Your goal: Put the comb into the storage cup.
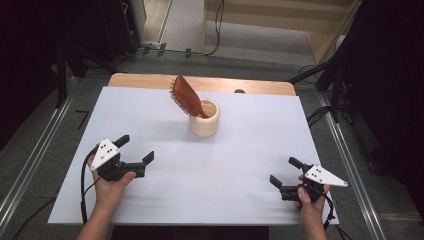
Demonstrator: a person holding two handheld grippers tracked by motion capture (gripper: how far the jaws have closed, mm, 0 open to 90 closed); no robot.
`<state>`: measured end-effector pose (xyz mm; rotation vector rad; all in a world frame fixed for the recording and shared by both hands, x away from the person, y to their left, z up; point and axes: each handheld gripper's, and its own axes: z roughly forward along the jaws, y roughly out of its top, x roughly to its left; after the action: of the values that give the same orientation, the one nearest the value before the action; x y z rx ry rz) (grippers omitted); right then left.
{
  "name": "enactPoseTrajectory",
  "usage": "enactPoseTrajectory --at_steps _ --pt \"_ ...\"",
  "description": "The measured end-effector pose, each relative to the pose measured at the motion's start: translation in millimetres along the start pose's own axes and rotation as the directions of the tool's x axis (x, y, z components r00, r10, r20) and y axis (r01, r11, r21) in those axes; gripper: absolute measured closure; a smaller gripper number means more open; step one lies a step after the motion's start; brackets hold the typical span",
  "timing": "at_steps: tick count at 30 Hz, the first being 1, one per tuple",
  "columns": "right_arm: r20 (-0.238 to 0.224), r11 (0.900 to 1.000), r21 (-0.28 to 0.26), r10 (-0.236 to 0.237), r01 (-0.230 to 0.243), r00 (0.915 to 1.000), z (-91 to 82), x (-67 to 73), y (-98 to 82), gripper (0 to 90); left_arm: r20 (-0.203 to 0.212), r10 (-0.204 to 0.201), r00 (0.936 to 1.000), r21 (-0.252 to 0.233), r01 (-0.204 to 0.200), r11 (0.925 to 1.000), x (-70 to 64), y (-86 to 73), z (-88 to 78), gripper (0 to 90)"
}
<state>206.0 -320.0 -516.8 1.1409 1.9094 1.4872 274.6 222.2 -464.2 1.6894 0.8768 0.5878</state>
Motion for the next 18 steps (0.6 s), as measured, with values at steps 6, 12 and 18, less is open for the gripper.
enactPoseTrajectory --at_steps 6,12,18 --pt "0.003 1.0 -0.001 -0.001 0.001 1.0 0.0 0.1 0.0 0.0 -0.016 -0.008 0.9998 0.008 0.008 0.9999 5.4 -8.4 -11.9 0.0" --pt "0.002 1.0 -0.002 0.003 -0.003 1.0 -0.1 0.0 -0.1 0.0 -0.021 -0.002 0.9998 0.018 0.003 0.9998 5.5 -14.3 -22.8 0.0" --pt "0.007 1.0 0.001 0.003 -0.003 1.0 0.0 0.0 -0.1 0.0 -0.034 -0.018 0.9992 0.013 0.019 0.9997 9.7 -21.6 -32.9 0.0"
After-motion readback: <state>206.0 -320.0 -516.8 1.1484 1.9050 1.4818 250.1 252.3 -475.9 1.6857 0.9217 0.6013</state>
